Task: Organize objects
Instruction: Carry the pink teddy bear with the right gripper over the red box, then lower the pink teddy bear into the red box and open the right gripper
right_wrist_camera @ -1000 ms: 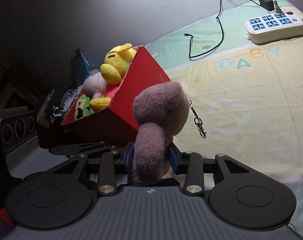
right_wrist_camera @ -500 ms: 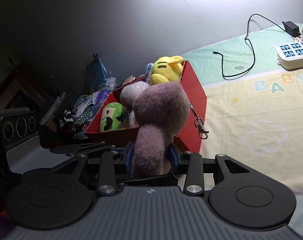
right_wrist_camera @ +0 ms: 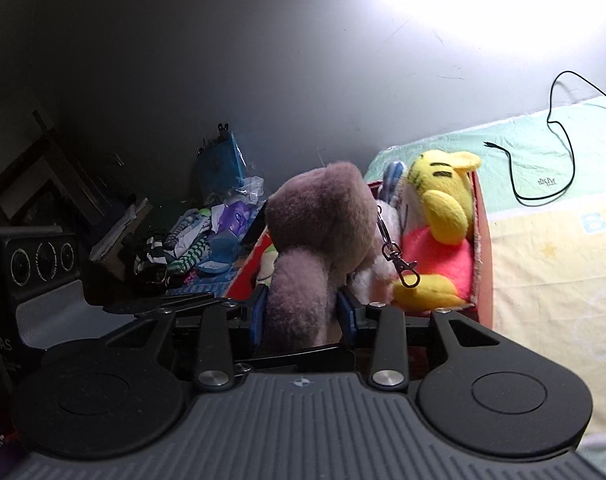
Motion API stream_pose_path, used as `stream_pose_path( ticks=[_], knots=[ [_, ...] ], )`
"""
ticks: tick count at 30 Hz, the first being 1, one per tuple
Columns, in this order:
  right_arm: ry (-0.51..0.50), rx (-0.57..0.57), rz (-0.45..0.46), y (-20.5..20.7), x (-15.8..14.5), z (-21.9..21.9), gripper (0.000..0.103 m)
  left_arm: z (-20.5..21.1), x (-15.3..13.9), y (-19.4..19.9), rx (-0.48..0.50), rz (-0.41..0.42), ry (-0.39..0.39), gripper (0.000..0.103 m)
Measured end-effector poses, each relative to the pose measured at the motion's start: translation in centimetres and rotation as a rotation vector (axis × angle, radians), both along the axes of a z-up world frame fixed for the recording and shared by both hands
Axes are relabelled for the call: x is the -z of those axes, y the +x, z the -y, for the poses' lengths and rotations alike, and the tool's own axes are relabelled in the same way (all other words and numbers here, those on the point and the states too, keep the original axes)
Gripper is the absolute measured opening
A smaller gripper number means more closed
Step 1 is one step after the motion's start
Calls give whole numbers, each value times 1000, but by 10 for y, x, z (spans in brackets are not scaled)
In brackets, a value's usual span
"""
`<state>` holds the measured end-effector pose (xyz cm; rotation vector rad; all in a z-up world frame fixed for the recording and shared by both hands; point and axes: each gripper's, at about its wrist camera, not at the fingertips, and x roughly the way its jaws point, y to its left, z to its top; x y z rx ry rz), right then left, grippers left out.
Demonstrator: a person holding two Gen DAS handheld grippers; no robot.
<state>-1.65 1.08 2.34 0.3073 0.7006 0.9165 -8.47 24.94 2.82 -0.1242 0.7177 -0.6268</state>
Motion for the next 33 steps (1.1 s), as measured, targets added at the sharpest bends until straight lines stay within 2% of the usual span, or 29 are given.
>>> stream_pose_path(
  ticks=[10, 15, 21, 26, 30, 33],
  knots=[
    [30, -48, 84, 16, -18, -62, 39, -56, -23, 22, -72, 86, -11, 80],
    [11, -73, 123, 31, -15, -88, 39, -74, -22, 37, -123, 94, -13, 80],
    [-19, -74, 72, 53, 7, -108, 39, -90, -4, 64, -167, 40, -18, 80],
    [-54, -62, 40, 64, 25, -114, 39, -92, 20, 80, -175, -19, -4, 80],
    [-62, -58, -21, 76, 37, -115, 38, -89, 33, 88, -169, -52, 12, 80],
    [-77, -66, -12, 80, 43, -121, 38, -87, 40, 94, -166, -70, 19, 80]
  ],
)
